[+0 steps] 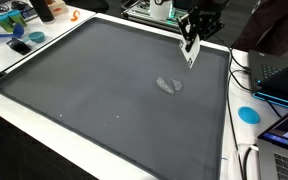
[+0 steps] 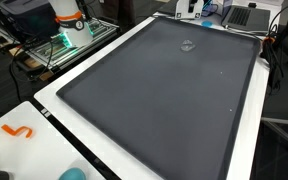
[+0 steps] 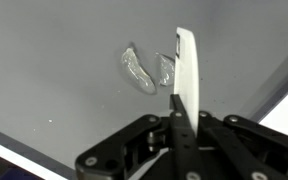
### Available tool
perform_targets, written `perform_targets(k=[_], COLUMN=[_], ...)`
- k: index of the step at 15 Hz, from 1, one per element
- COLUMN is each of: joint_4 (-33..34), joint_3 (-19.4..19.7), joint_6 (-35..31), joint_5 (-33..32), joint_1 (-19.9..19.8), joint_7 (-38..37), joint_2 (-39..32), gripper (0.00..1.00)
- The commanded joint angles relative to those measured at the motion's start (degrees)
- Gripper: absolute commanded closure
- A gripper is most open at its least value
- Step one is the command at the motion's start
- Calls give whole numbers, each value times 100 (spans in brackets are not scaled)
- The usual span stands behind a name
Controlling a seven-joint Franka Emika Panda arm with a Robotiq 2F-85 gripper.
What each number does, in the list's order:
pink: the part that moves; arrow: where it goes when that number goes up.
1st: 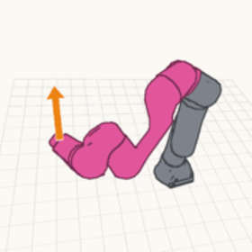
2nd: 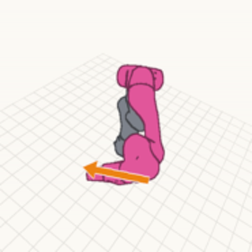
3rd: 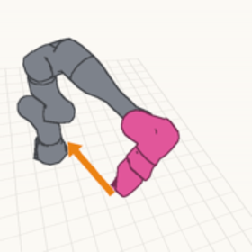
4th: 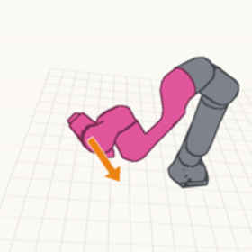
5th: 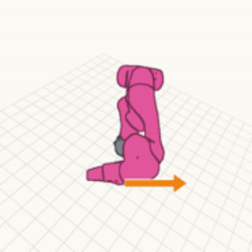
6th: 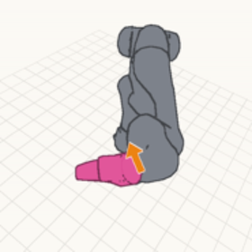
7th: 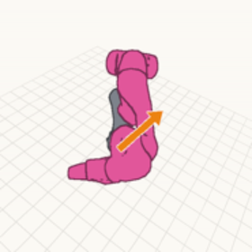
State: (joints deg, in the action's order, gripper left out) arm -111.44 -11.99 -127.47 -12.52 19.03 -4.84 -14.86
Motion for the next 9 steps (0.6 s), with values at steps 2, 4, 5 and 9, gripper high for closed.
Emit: perform_targets(k=[2,4,5,9], joint_4=[1008,1352,1498,2009], joint_3=[28,49,63,163], joint_6=[715,933,1017,1229], joint_5=[-599,-731,-786,-935], joint_1=[385,534,604,864], joint_7=[-619,-745,-798,-1079], joint_2=[-717,-998,-1120,-1532], gripper=[99,99,99,99])
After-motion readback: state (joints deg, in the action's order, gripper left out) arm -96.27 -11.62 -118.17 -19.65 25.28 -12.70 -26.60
